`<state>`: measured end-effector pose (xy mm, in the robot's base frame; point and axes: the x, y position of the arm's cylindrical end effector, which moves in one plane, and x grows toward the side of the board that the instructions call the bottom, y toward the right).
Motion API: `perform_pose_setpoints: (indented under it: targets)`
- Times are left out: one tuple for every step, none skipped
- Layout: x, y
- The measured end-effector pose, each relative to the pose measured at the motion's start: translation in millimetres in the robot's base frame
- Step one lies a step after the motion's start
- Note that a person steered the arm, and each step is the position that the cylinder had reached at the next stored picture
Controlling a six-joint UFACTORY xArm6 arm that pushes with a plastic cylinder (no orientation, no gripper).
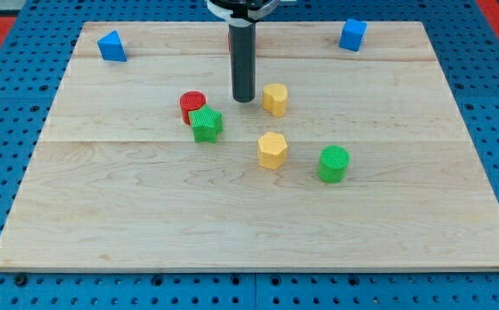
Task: Push the red star closer to the yellow heart
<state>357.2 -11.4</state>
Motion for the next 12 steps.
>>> perform_pose_setpoints:
  targets:
    - [-9, -15]
    - [-10, -46]
    - [-10, -55]
    - [-28, -58]
    - [-63, -59]
    - [-112, -57]
    - [-147, -44]
    - [-151, -14]
    - [-140, 20]
    - [-89, 12]
    - [-79, 37]
    - [-90, 56]
